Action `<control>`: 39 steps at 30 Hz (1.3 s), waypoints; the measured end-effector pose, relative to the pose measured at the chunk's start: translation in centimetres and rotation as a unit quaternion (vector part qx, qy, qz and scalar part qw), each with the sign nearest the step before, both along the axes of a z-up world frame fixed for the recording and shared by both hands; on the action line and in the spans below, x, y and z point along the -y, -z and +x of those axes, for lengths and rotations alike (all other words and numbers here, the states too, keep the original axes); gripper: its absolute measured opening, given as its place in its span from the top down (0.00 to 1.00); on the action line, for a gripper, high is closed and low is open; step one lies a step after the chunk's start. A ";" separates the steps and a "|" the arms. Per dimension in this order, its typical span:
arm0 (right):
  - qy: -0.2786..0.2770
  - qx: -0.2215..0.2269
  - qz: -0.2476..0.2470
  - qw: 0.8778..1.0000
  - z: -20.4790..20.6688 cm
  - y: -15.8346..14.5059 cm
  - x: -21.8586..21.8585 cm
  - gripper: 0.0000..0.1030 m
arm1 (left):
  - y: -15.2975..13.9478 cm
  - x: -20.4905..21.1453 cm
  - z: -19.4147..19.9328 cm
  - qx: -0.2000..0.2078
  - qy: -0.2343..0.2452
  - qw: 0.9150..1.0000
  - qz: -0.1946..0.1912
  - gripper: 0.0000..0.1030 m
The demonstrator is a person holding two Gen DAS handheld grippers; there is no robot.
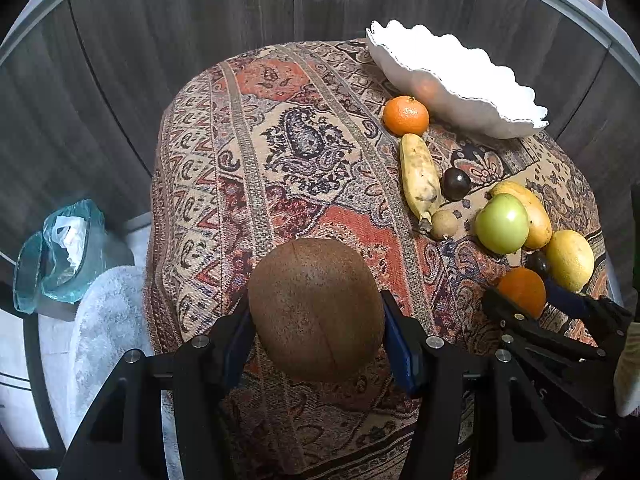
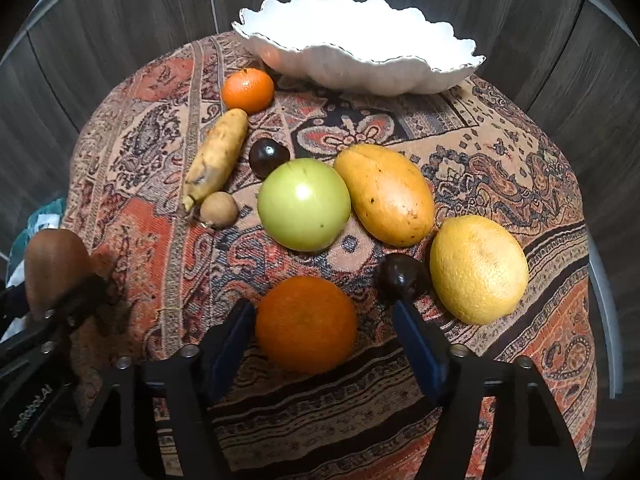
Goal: Organize fruits
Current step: 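Grasp the kiwi with the left tool while the right tool grasps the tangerine, then carry kiwi and tangerine into the white bowl and open both tools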
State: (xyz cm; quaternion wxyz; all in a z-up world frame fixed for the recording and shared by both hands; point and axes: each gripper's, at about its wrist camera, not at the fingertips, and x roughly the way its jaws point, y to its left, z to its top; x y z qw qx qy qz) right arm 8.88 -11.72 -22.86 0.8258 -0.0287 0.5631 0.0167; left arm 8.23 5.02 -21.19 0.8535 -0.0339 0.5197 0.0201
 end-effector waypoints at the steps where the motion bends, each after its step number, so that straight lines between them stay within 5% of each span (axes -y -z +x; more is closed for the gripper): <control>1: -0.001 -0.004 0.008 1.000 0.0 0.1 0.1 0.44 | 0.0 0.0 0.0 0.000 0.001 1.000 0.000 0.44; 4: -0.007 -0.003 0.017 1.000 -0.1 0.2 0.0 0.54 | 0.0 0.1 0.0 0.000 0.002 1.000 0.002 0.44; 22: 0.001 0.038 0.042 0.998 -0.1 -2.6 1.4 0.56 | -1.0 2.5 0.4 0.005 0.027 0.999 0.019 0.44; 39: 0.030 0.082 0.055 0.995 2.9 -6.8 5.1 0.56 | -6.1 5.6 4.4 0.048 0.049 0.997 0.021 0.44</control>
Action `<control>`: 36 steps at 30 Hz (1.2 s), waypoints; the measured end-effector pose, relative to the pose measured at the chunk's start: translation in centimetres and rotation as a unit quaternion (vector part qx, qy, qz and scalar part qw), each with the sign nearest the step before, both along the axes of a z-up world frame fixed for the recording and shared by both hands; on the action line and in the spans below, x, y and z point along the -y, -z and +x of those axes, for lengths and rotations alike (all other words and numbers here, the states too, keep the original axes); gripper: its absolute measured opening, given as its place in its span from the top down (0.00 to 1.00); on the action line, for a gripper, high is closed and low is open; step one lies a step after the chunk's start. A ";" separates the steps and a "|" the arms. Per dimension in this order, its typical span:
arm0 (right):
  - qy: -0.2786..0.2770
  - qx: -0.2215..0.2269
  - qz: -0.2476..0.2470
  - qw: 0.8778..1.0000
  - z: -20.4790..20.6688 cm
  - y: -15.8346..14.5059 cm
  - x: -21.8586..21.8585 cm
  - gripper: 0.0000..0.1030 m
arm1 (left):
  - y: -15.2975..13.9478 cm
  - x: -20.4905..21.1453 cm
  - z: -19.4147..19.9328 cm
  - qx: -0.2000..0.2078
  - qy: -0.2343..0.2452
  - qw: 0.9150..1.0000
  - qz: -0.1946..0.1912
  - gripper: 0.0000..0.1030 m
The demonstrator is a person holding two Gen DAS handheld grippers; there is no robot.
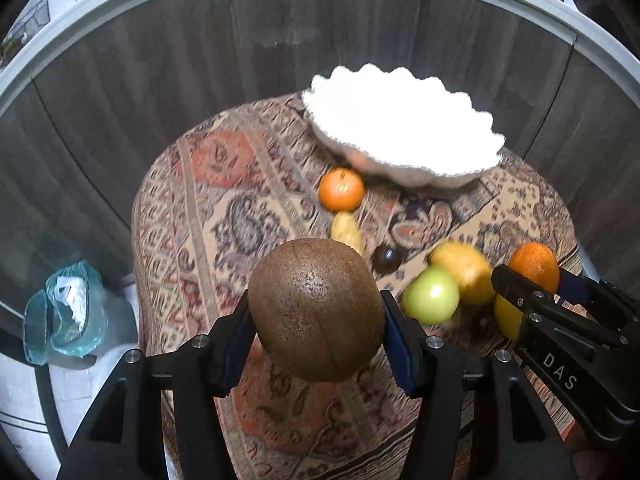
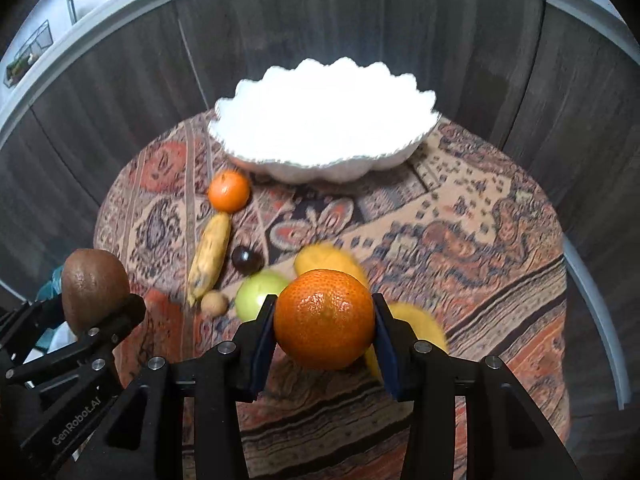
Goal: Organize fruits
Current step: 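Carry kiwi and tangerine into the white bowl and open both tools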
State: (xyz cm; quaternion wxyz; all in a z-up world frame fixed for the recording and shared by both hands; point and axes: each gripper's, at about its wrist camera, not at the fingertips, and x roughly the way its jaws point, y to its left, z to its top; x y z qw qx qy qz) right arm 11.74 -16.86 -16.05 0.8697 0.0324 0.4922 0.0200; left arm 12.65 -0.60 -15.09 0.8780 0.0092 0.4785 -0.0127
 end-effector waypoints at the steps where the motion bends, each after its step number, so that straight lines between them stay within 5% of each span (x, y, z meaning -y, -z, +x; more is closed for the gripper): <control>1: 0.003 0.005 0.000 1.000 0.4 -0.4 0.4 0.56 | -0.2 0.1 0.3 0.001 0.002 1.000 -0.001 0.44; 22: 0.032 0.046 -0.005 0.998 10.1 -4.8 5.0 0.56 | -4.4 3.8 11.1 0.034 0.032 0.999 0.003 0.44; 36: 0.039 0.012 -0.007 0.999 15.8 -1.0 5.9 0.56 | -0.7 4.5 17.4 -0.002 0.035 0.999 -0.008 0.44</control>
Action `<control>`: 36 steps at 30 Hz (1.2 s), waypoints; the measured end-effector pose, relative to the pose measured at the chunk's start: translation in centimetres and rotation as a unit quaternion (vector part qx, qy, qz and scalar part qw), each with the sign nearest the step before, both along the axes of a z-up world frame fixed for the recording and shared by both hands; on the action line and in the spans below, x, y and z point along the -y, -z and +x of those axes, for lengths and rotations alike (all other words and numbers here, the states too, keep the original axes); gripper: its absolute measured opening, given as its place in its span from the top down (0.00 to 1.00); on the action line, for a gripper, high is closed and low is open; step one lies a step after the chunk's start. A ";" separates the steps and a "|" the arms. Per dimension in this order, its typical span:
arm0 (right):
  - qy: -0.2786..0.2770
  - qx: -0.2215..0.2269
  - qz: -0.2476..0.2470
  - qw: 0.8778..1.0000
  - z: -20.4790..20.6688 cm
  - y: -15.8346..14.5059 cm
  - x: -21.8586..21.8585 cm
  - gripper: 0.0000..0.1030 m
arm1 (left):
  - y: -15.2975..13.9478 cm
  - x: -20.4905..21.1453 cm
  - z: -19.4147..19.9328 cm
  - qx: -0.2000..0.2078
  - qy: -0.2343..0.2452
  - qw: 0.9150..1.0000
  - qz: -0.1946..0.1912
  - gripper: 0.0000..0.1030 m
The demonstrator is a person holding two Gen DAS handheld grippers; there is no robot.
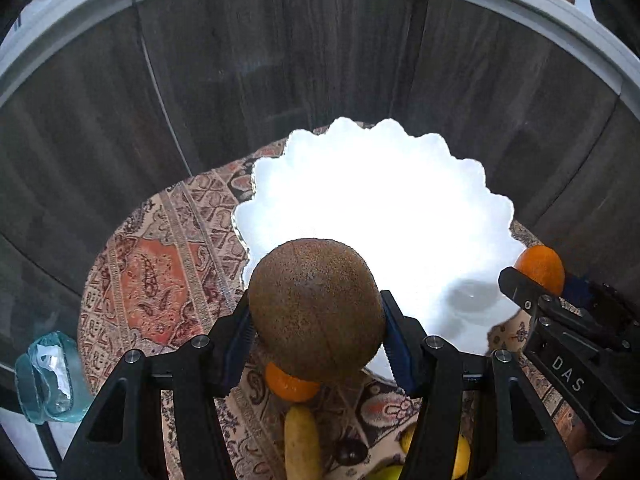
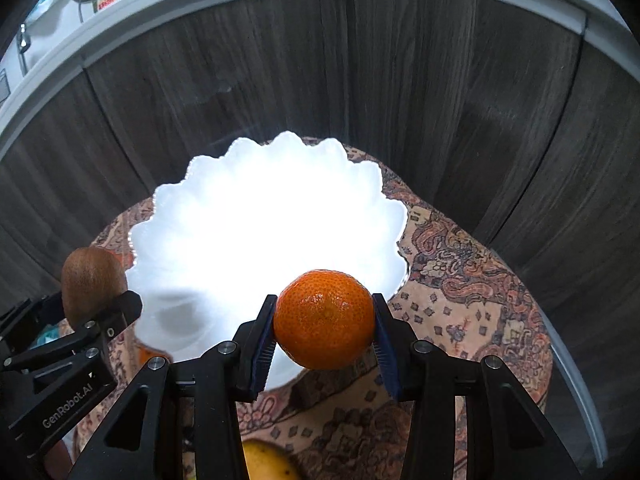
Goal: Organize fruits
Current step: 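Carry kiwi and tangerine into the white bowl and open both tools, then withdraw both tools from the bowl toward the remaining fruit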
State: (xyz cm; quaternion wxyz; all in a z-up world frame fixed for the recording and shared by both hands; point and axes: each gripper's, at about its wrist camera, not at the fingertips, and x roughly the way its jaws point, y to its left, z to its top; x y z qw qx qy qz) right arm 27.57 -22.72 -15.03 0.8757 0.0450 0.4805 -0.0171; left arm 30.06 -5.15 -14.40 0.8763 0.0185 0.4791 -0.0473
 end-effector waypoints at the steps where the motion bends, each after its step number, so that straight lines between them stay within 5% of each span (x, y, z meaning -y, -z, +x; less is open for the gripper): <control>1: 0.000 -0.002 -0.001 1.000 0.1 0.2 0.1 0.56 | 0.3 0.1 0.2 -0.003 0.000 1.000 0.002 0.44; 12: -0.001 -0.024 0.016 1.000 0.9 1.6 0.1 0.54 | 1.8 -0.1 1.3 -0.037 0.000 0.999 -0.001 0.39; 15: 0.006 -0.008 0.006 1.000 0.6 1.0 0.2 0.31 | 0.9 -0.3 1.0 -0.012 -0.012 1.000 0.018 0.10; 18: 0.016 0.009 -0.010 1.000 0.3 0.1 0.3 0.20 | 0.0 -0.6 1.0 0.000 -0.018 0.999 0.027 0.08; 22: 0.029 0.018 -0.022 0.999 0.3 -0.8 0.5 0.19 | -1.0 -1.2 0.9 0.007 -0.035 0.999 0.038 0.00; 36: 0.040 0.046 -0.034 0.998 -2.7 -5.3 0.6 0.18 | -4.5 -0.8 -2.6 0.038 -0.020 0.998 0.044 0.00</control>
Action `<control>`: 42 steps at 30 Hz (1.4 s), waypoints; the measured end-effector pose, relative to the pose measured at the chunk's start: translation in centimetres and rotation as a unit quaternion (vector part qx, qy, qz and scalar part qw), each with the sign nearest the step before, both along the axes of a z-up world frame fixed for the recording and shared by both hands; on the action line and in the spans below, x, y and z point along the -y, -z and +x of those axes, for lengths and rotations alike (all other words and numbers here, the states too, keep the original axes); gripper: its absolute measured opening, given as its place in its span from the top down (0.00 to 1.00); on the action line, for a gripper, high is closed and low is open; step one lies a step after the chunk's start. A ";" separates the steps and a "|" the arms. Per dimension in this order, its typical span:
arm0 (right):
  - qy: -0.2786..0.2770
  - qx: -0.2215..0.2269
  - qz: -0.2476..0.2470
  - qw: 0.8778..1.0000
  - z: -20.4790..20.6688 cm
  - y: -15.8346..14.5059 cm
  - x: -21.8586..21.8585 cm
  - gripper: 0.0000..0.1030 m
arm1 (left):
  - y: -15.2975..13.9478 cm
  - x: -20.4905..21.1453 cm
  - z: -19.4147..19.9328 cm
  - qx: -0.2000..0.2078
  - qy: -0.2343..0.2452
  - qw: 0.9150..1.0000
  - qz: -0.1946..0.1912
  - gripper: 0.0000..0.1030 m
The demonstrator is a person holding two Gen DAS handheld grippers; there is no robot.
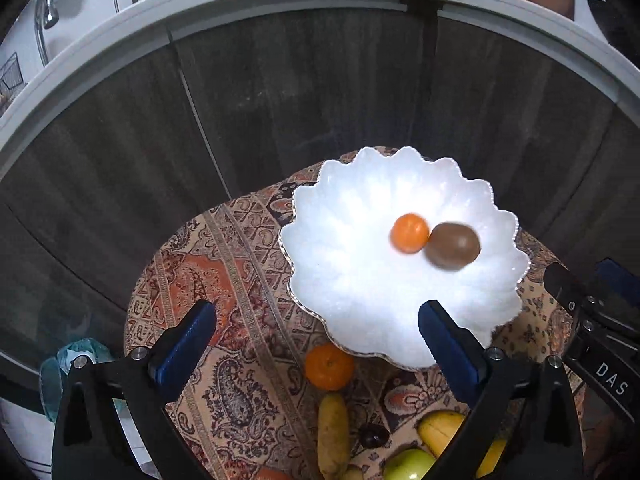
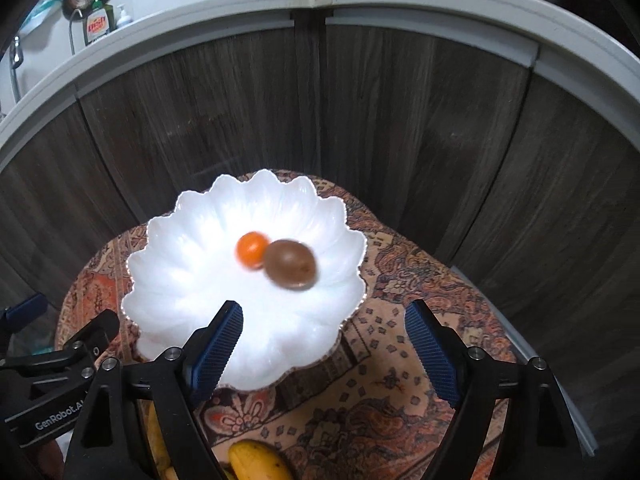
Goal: Organize fruits
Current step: 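Withdraw both tools from the bowl toward the remaining fruit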
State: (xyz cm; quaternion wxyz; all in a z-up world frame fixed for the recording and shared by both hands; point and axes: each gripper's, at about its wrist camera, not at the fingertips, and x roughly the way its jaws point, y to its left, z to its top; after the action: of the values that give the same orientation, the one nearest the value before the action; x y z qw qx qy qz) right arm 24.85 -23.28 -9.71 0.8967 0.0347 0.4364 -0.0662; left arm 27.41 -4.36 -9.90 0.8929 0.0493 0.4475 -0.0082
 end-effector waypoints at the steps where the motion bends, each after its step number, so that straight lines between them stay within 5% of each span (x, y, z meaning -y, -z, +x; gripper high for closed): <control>1: 0.000 0.001 0.000 1.000 -0.3 -0.2 0.0 0.18 | -0.2 0.0 -0.2 0.002 0.000 1.000 0.000 0.00; 21: -0.021 0.005 0.001 1.000 -4.7 -0.8 -2.0 0.18 | -0.5 -2.1 -4.8 0.013 -0.005 1.000 -0.007 0.00; 42: -0.033 -0.024 0.011 0.999 -7.2 2.6 -3.6 0.18 | 4.7 -2.6 -7.2 -0.045 0.008 0.999 -0.010 0.13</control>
State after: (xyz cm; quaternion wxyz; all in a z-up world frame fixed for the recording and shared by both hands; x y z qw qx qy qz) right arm 17.67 -19.64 -12.27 0.8874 0.0282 0.4589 -0.0327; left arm 20.22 -1.76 -14.60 0.8725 0.0430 0.4863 -0.0220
